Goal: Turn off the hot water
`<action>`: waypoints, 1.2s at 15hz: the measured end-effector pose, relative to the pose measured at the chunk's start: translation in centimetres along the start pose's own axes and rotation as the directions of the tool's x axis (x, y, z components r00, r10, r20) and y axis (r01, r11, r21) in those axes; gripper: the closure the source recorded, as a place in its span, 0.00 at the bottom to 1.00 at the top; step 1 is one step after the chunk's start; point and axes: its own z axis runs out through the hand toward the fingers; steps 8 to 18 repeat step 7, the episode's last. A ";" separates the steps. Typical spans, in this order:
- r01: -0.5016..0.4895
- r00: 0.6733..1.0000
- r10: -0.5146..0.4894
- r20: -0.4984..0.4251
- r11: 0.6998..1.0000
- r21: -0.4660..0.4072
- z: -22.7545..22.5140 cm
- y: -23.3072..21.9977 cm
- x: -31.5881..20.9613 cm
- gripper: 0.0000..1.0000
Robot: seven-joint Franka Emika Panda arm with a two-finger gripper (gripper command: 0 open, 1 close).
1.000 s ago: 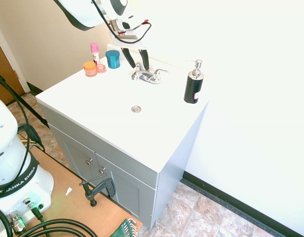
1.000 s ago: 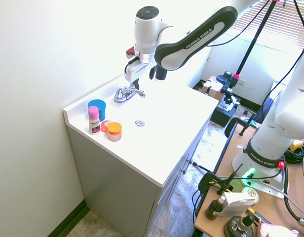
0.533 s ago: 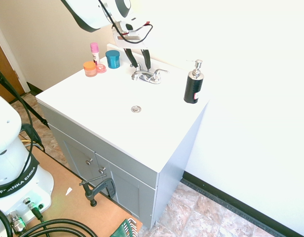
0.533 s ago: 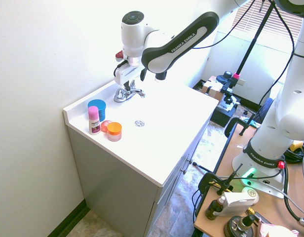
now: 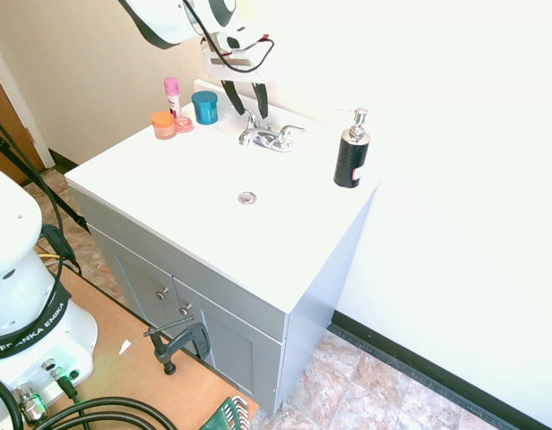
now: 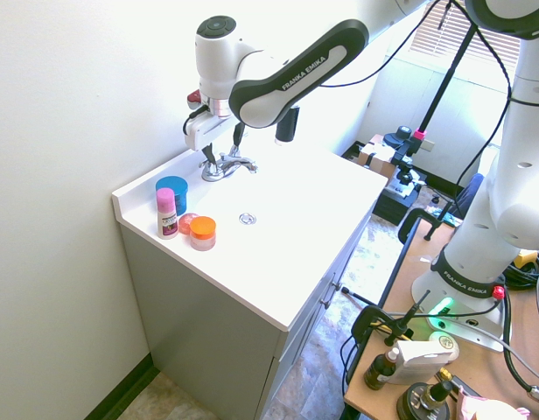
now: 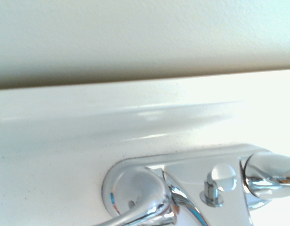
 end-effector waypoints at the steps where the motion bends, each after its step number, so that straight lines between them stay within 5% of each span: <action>1: 0.000 1.000 0.000 0.009 1.000 -0.012 0.0 -0.2 -0.1 0.00; 7: -0.005 0.992 0.005 0.126 1.000 0.003 -1.9 6.7 0.1 0.00; 18: -0.005 0.992 0.005 0.126 1.000 0.003 -1.9 6.7 0.1 0.00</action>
